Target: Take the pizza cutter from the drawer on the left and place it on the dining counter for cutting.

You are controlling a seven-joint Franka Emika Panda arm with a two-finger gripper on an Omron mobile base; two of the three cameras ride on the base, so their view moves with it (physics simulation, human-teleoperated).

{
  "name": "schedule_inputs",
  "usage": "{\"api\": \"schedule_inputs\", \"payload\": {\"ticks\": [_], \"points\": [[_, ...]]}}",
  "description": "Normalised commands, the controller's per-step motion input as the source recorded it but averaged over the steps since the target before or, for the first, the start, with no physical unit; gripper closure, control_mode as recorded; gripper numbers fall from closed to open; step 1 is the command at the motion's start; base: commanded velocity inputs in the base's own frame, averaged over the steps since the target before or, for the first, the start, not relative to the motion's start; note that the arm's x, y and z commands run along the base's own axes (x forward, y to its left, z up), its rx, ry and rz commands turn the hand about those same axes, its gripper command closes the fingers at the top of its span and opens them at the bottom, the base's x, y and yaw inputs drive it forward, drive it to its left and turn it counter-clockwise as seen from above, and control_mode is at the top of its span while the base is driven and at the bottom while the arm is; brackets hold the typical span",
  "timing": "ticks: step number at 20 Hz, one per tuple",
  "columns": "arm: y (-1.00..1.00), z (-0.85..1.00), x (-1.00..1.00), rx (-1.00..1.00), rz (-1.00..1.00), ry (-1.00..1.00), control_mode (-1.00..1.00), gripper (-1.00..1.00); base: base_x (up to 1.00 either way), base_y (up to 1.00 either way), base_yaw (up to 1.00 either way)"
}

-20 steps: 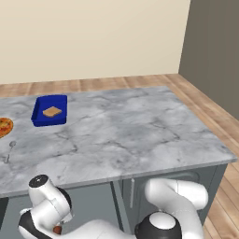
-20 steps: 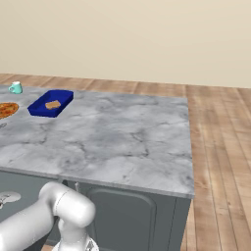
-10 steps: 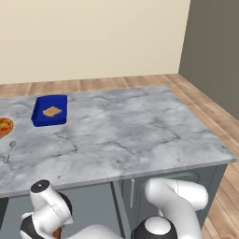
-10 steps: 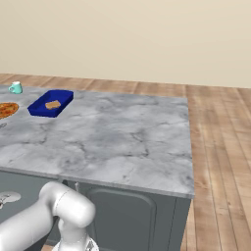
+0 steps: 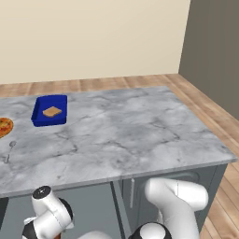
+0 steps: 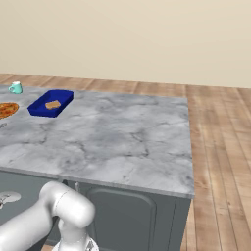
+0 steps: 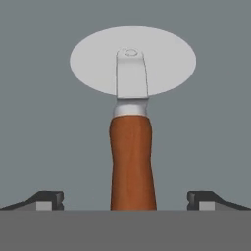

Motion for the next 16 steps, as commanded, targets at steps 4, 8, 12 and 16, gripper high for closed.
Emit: {"api": "schedule_inputs", "payload": {"ticks": [4, 8, 12, 16], "points": [[0.0, -0.21, 0.0, 0.0, 0.0, 0.0, -1.0, -1.0, 0.0, 0.0, 0.0], [0.0, -0.19, 0.0, 0.0, 0.0, 0.0, -1.0, -1.0, 0.0, 0.0, 0.0], [0.0, -0.21, 0.0, 0.0, 0.0, 0.0, -1.0, -1.0, 0.0, 0.0, 0.0], [0.0, -0.27, 0.0, 0.0, 0.0, 0.0, -1.0, -1.0, 0.0, 0.0, 0.0]]}}
